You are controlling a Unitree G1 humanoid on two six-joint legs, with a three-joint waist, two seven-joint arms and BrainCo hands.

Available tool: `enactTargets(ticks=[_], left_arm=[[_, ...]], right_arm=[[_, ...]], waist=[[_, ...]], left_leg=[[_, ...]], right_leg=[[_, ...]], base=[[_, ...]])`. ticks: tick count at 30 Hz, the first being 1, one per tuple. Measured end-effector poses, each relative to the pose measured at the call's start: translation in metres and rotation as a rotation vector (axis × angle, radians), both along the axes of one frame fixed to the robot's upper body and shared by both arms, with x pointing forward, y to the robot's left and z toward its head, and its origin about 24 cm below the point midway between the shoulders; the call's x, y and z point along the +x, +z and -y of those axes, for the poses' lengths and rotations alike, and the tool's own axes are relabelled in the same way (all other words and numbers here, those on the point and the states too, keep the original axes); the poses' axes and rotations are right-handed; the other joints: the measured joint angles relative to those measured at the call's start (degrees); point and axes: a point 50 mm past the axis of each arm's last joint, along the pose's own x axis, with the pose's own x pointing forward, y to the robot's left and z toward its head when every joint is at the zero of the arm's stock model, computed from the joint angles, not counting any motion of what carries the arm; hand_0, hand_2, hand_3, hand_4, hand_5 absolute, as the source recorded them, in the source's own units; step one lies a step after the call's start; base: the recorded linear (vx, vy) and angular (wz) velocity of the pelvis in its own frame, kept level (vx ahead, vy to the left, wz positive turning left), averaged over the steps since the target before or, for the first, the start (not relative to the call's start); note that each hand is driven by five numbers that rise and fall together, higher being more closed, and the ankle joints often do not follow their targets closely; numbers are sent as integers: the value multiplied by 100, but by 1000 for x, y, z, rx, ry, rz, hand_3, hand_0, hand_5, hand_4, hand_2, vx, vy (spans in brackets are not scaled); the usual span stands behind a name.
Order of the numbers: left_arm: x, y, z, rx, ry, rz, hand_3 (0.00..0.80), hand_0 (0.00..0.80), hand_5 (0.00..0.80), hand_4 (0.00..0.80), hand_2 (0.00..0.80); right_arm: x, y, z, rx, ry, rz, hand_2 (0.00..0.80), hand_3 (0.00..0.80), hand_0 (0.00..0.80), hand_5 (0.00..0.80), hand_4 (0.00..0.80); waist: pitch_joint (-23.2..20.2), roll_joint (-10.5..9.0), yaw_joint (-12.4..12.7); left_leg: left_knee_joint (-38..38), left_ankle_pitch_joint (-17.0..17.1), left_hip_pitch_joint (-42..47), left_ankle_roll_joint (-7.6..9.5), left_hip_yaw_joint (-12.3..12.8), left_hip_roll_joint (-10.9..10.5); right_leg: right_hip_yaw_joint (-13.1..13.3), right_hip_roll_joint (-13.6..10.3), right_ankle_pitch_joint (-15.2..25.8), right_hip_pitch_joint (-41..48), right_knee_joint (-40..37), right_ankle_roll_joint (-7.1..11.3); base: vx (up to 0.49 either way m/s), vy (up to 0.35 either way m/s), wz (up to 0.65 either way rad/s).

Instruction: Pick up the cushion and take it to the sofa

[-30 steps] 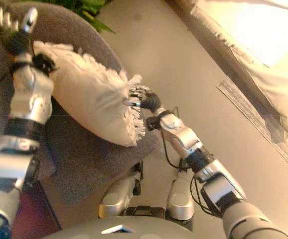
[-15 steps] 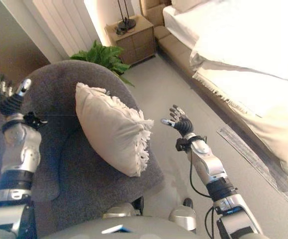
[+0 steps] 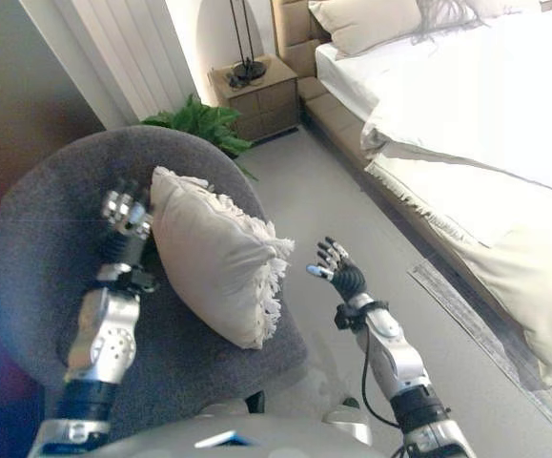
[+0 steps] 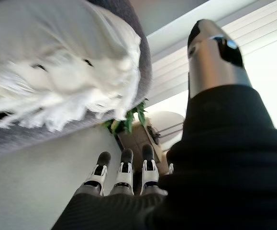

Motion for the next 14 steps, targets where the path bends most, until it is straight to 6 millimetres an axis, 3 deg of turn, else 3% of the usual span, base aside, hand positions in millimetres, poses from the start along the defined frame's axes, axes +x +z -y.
enactTargets(ticks=[3,7,14], left_arm=[[-18,-18,10,-11,-64,-65,0,0,0,0,0],[-33,-35,12,-18,-83,-136,0,0,0,0,0],[-56,-63,25,-44,-157,-231,0,0,0,0,0]], right_arm=[[-16,-9,8,85,-73,-31,0,0,0,0,0],[-33,-22,20,65,-134,-74,0,0,0,0,0],[-36,-31,21,77,-178,-105,0,0,0,0,0]], waist=[[-11,-134,-6],[10,-228,-8],[105,-315,13]], left_leg=[[1,23,-1,-51,-12,23],[-1,11,-92,-67,-62,45],[25,27,-224,-57,-84,64]], right_leg=[[-19,36,-38,12,-1,-11],[-93,57,-72,-33,-2,2],[-115,100,-73,-197,1,-23]], base=[[-114,-93,3],[-137,-57,7],[-89,-19,1]])
